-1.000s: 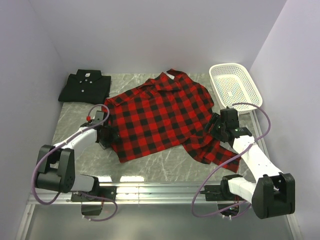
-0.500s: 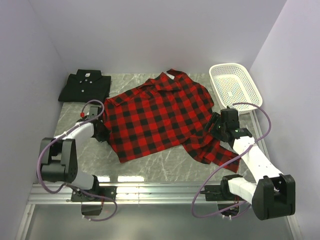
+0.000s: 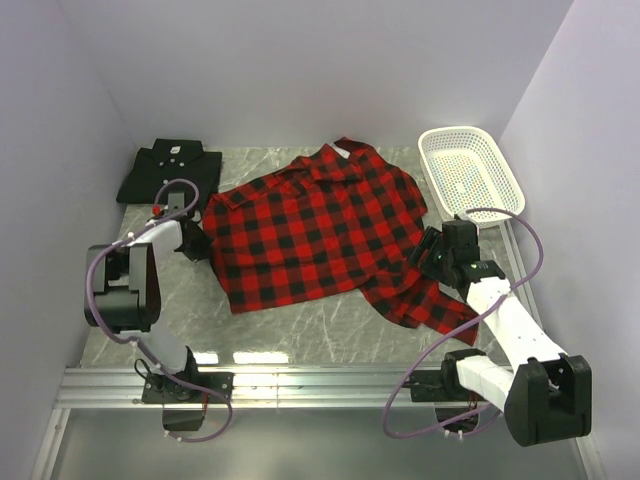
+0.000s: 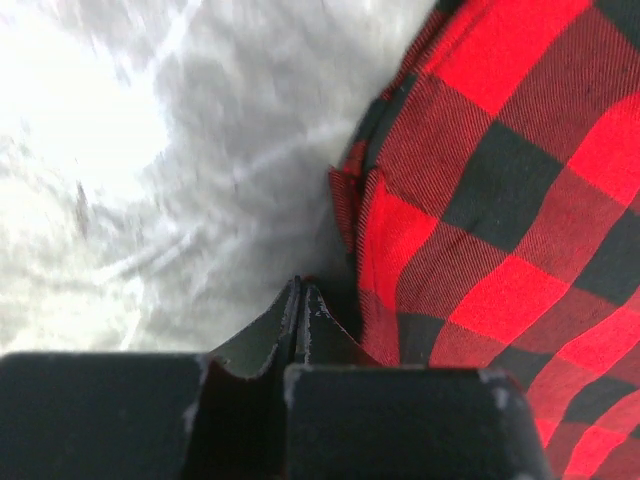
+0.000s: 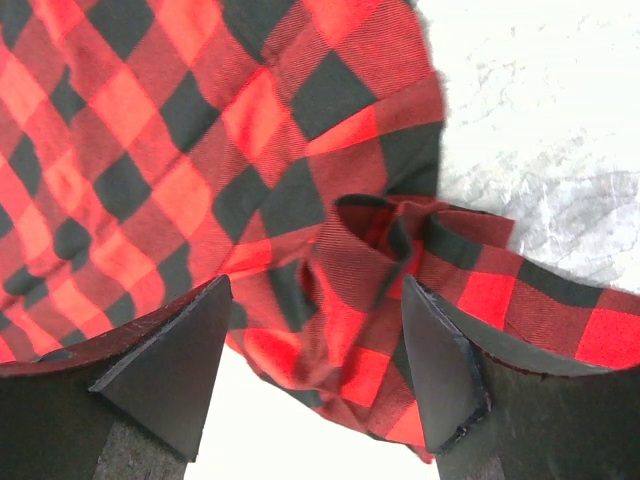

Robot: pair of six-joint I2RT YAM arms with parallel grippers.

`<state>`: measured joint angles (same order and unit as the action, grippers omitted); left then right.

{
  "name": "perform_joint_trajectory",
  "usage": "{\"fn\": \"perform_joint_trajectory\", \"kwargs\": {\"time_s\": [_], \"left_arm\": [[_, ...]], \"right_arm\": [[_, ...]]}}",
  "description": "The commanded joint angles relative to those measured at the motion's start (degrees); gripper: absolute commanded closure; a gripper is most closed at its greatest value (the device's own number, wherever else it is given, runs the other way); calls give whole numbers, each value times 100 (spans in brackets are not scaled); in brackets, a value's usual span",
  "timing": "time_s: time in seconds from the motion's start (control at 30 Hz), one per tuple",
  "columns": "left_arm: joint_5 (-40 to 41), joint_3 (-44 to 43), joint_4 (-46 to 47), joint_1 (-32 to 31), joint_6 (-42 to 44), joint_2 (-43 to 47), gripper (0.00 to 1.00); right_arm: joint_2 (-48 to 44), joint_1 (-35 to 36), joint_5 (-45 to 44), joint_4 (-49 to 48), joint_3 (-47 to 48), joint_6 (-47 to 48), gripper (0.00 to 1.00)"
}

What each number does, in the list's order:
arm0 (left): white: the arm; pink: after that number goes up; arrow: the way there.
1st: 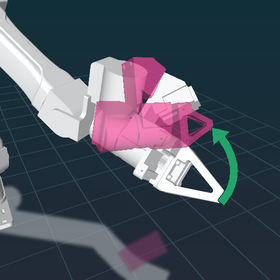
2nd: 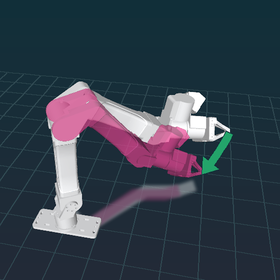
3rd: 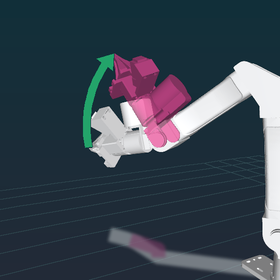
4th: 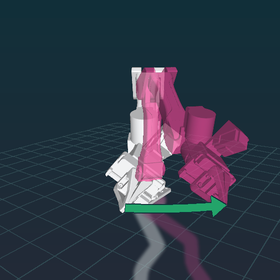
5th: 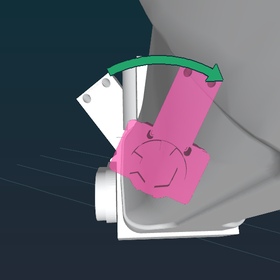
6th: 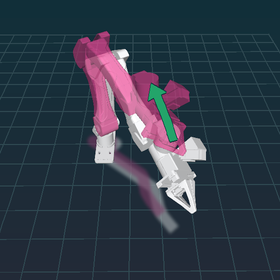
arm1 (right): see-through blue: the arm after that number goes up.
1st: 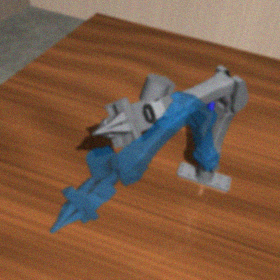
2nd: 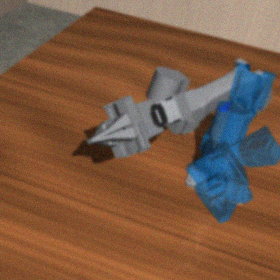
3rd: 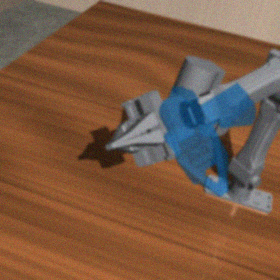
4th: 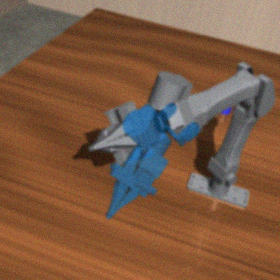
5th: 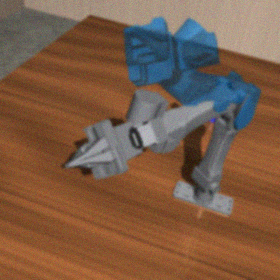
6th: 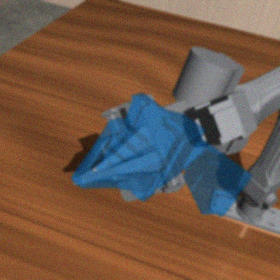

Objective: Fold and stack the long sleeve shirts
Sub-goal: Flatten the shirt out, then fold the shirt

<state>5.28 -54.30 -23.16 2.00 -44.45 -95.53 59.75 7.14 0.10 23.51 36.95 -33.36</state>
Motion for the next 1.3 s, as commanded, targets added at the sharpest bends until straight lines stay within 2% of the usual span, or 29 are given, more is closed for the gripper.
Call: {"fn": "perform_joint_trajectory", "kwargs": {"time_s": [0.0, 0.23, 0.37, 0.4, 0.47, 0.53, 0.63, 0.77, 0.97, 1.13, 1.27], "left_arm": [[-88, -177, 294, 282, 199, -238, 99], [-316, -599, 374, 468, 375, -616, 99], [-475, -415, 154, 450, 296, 57, 77], [-484, -275, 49, 459, 287, 243, 59], [-475, 67, -241, 450, 235, 893, 36], [-431, 323, -556, 450, 200, 1559, 26], [-484, 832, -812, 363, 130, 2281, 24], [-624, 1412, -1225, -163, -151, 2749, 23], [-554, 1747, -1332, -937, -591, 2750, 25], [-835, 1985, -1077, -1017, -644, 2417, 28], [-836, 2020, -972, -1061, -636, 2188, 34]], "right_arm": [[-156, -28, -71, -171, -65, 84, 24], [-165, -28, -28, -224, -100, 58, 24], [-209, -28, -71, -92, -12, 137, 21], [-235, -28, -89, -57, 5, 155, 21], [-332, -28, -107, -48, -12, 146, 21], [-393, -28, -89, -57, -30, 128, 21], [-446, -28, -63, -57, -47, 111, 21], [-508, -19, -36, -92, -65, 85, 21], [-561, -28, -28, -145, -126, 84, 21], [-578, -28, -71, -153, -179, 93, 21], [-613, -37, -89, -162, -214, 93, 21]]}}
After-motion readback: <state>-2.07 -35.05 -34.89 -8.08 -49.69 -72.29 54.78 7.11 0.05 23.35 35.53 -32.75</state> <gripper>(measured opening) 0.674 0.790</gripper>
